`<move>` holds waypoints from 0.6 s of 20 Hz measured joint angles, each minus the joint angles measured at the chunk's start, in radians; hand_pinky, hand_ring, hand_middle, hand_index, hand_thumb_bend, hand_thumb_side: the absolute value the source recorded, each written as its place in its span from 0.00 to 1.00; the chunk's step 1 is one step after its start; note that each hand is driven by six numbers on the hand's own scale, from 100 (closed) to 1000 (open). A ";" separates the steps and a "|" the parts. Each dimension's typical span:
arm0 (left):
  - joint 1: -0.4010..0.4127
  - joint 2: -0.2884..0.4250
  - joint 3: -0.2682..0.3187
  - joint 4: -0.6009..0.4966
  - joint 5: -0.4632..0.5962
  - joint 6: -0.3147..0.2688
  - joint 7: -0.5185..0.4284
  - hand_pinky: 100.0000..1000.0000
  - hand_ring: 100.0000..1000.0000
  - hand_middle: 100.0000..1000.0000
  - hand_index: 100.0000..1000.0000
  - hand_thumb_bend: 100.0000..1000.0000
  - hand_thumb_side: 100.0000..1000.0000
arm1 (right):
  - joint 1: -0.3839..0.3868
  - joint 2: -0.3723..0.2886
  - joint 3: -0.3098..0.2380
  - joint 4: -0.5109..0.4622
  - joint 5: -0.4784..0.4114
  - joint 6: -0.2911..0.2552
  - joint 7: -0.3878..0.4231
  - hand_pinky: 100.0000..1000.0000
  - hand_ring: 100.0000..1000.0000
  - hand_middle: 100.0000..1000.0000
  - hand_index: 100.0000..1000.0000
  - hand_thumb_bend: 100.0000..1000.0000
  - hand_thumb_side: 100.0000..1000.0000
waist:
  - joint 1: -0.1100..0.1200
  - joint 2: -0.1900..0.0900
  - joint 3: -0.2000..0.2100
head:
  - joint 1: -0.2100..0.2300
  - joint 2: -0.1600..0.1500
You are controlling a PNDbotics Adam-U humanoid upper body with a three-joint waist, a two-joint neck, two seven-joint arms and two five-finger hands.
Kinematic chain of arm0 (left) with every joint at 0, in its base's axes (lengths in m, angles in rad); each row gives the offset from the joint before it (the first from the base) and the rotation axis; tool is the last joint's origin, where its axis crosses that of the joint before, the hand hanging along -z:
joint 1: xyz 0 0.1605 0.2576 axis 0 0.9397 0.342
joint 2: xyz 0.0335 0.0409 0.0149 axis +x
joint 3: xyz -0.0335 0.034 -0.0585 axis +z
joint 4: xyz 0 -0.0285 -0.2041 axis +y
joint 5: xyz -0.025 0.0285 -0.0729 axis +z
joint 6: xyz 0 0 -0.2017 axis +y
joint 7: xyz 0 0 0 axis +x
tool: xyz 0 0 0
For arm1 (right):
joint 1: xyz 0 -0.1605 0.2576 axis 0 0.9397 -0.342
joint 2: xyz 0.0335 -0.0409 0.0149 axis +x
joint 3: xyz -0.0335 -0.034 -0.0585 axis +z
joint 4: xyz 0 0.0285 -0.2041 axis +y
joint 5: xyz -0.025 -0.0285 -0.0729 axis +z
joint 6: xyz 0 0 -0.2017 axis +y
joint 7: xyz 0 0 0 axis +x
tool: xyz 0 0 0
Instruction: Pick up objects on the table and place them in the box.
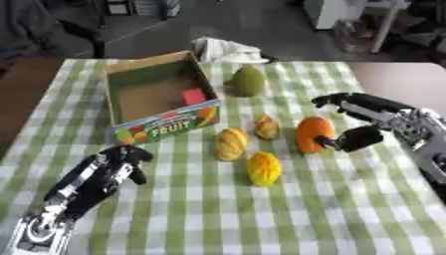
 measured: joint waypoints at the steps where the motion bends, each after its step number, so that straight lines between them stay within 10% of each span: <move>1: 0.000 0.000 0.000 0.000 0.000 0.000 0.000 0.54 0.47 0.66 0.67 0.00 0.71 | 0.000 0.004 -0.001 0.014 0.006 -0.001 -0.001 0.81 0.99 0.86 0.99 0.28 0.37 | 0.000 0.000 0.000 | 0.000 0.000; 12: 0.000 0.000 -0.003 0.000 0.000 0.000 0.000 0.54 0.47 0.66 0.67 0.00 0.71 | -0.005 0.023 -0.011 0.116 0.060 -0.019 -0.019 0.79 0.94 0.77 0.92 0.27 0.31 | 0.003 -0.001 0.003 | 0.000 0.000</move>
